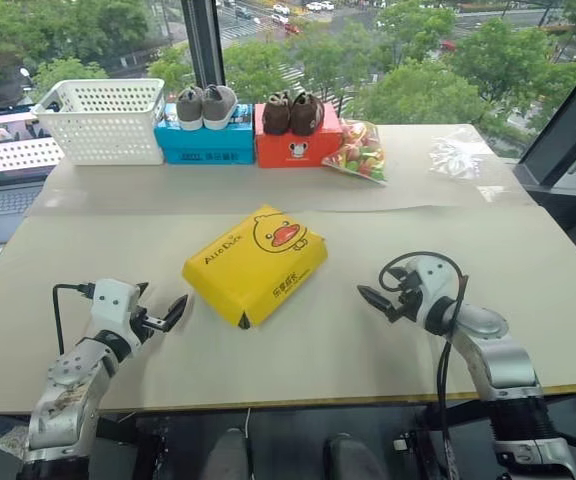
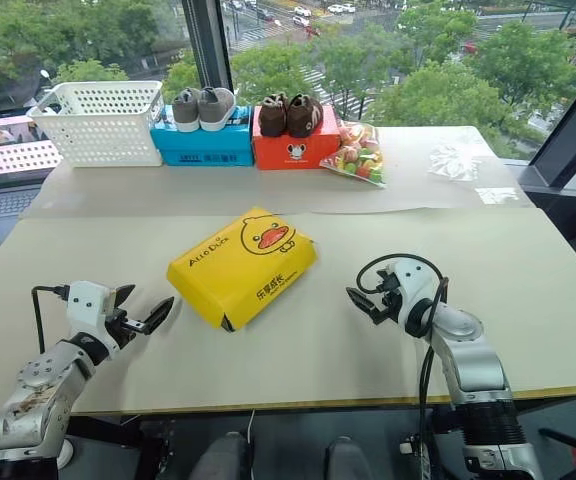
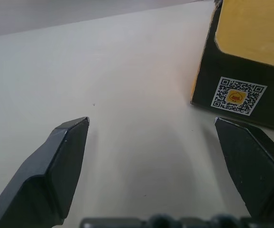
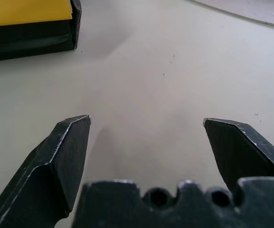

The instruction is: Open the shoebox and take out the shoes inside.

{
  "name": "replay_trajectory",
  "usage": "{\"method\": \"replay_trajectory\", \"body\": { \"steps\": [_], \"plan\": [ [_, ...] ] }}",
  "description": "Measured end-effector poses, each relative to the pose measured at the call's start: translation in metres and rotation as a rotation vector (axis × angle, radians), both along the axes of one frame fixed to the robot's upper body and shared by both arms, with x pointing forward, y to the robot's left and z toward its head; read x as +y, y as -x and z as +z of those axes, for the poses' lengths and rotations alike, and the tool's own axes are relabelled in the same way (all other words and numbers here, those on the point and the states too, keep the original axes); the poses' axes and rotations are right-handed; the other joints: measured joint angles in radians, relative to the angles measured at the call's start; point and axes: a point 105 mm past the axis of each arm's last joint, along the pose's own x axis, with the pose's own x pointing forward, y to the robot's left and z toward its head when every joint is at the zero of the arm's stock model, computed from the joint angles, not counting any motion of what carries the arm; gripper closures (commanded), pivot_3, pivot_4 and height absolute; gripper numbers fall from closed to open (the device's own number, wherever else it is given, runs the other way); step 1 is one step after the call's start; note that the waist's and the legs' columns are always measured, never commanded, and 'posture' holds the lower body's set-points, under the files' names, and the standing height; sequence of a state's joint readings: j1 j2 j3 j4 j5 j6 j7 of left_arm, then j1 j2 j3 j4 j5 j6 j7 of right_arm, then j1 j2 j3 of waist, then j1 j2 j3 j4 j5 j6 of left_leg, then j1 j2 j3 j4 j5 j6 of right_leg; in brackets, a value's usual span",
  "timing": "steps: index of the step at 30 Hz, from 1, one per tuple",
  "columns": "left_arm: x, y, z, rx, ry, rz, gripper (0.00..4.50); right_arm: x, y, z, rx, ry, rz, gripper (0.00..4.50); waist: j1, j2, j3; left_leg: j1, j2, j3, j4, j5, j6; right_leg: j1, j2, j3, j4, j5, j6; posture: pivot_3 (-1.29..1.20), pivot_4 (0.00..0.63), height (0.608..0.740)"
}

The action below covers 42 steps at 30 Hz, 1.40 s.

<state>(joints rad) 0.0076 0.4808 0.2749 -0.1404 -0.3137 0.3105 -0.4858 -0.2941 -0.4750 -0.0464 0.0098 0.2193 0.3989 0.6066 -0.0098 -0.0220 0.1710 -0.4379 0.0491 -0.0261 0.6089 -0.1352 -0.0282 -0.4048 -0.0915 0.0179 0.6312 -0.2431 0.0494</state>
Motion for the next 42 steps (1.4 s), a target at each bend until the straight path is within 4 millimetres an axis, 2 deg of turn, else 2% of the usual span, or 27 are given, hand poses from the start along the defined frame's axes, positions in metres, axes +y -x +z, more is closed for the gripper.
{"method": "replay_trajectory", "body": {
  "steps": [4, 7, 9, 12, 16, 21, 27, 28, 31, 34, 40, 42],
  "plan": [
    [0.005, 0.000, 0.006, -0.004, -0.019, -0.013, 0.00, -0.001, 0.000, 0.000, 0.002, 0.009, 0.005, 0.03, -0.002, 0.000, 0.000, 0.000, 0.000, 0.000, 0.000, 0.000, 0.000, 0.000, 0.000, 0.000, 0.000, 0.000, -0.001, 0.00, 0.150, 0.740],
    [0.024, -0.001, 0.027, -0.043, -0.048, -0.018, 0.00, -0.006, 0.001, 0.004, 0.005, 0.034, 0.027, 0.03, -0.003, 0.000, 0.000, 0.000, 0.000, 0.000, 0.000, 0.000, 0.000, 0.000, 0.000, 0.000, 0.000, 0.000, 0.000, 0.00, 0.150, 0.740],
    [0.029, 0.001, 0.038, -0.051, -0.082, -0.053, 0.00, -0.008, 0.002, 0.007, 0.016, 0.057, 0.055, 0.03, -0.003, 0.000, 0.000, 0.000, 0.000, 0.001, 0.000, 0.000, 0.000, 0.000, 0.000, 0.000, 0.000, 0.000, 0.000, 0.00, 0.150, 0.740],
    [0.031, 0.006, 0.049, -0.025, -0.143, -0.145, 0.00, -0.009, 0.006, 0.008, 0.057, 0.103, 0.120, 0.03, -0.003, 0.000, 0.000, 0.000, 0.000, 0.001, -0.001, 0.000, 0.000, -0.001, 0.000, 0.000, 0.000, -0.001, -0.001, 0.00, 0.150, 0.740],
    [0.030, 0.007, 0.060, -0.016, -0.200, -0.207, 0.00, 0.002, 0.013, 0.007, 0.101, 0.090, 0.206, 0.03, -0.003, 0.000, 0.000, 0.000, 0.000, 0.000, -0.001, 0.000, 0.000, -0.001, 0.000, 0.000, 0.000, -0.001, -0.001, 0.00, 0.150, 0.740],
    [0.040, -0.011, 0.092, -0.098, -0.282, -0.203, 0.00, 0.017, 0.010, 0.018, 0.079, 0.083, 0.253, 0.03, -0.002, -0.001, 0.001, 0.000, 0.000, 0.001, 0.000, 0.000, 0.000, -0.001, 0.000, 0.000, 0.000, -0.003, 0.002, 0.00, 0.150, 0.740],
    [0.054, -0.041, 0.084, -0.086, -0.328, -0.203, 0.00, 0.027, -0.003, 0.026, 0.031, 0.049, 0.194, 0.03, -0.002, -0.001, 0.001, -0.001, 0.000, 0.001, -0.001, 0.000, 0.000, -0.002, 0.000, 0.000, 0.000, 0.001, -0.002, 0.00, 0.150, 0.740],
    [0.055, -0.045, 0.084, -0.084, -0.332, -0.206, 0.26, 0.026, -0.003, 0.026, 0.036, 0.048, 0.181, 0.01, -0.001, -0.001, 0.001, -0.001, 0.000, 0.001, -0.001, 0.000, 0.000, -0.002, 0.000, 0.000, 0.000, 0.001, -0.002, 0.00, 0.150, 0.740],
    [0.055, -0.057, 0.090, -0.097, -0.335, -0.243, 1.13, 0.029, -0.001, 0.030, 0.039, 0.040, 0.172, 0.75, 0.002, -0.002, 0.001, -0.001, 0.000, 0.000, 0.000, 0.000, 0.000, -0.002, 0.001, -0.001, 0.002, 0.001, -0.003, 0.00, 0.150, 0.740],
    [0.049, -0.059, 0.099, -0.124, -0.333, -0.310, 2.22, 0.032, 0.006, 0.040, 0.022, 0.014, 0.188, 1.76, -0.001, -0.002, 0.001, -0.001, 0.000, 0.000, 0.000, 0.000, 0.000, -0.002, 0.000, 0.000, 0.001, 0.001, -0.002, 0.00, 0.150, 0.740],
    [0.055, -0.072, 0.093, -0.084, -0.401, -0.333, 4.48, 0.023, 0.006, 0.032, 0.035, 0.019, 0.119, 3.88, -0.003, -0.002, 0.001, -0.001, 0.000, 0.000, 0.001, 0.000, 0.000, -0.001, 0.001, -0.001, 0.003, -0.001, 0.001, 0.00, 0.150, 0.740],
    [0.051, -0.081, 0.090, -0.087, -0.484, -0.342, 4.50, 0.026, 0.001, 0.028, 0.029, 0.006, 0.084, 4.47, -0.002, -0.003, 0.001, -0.001, 0.000, 0.000, 0.001, 0.000, 0.000, -0.001, 0.001, 0.000, 0.003, -0.001, 0.002, 0.00, 0.150, 0.740]
  ]
}}
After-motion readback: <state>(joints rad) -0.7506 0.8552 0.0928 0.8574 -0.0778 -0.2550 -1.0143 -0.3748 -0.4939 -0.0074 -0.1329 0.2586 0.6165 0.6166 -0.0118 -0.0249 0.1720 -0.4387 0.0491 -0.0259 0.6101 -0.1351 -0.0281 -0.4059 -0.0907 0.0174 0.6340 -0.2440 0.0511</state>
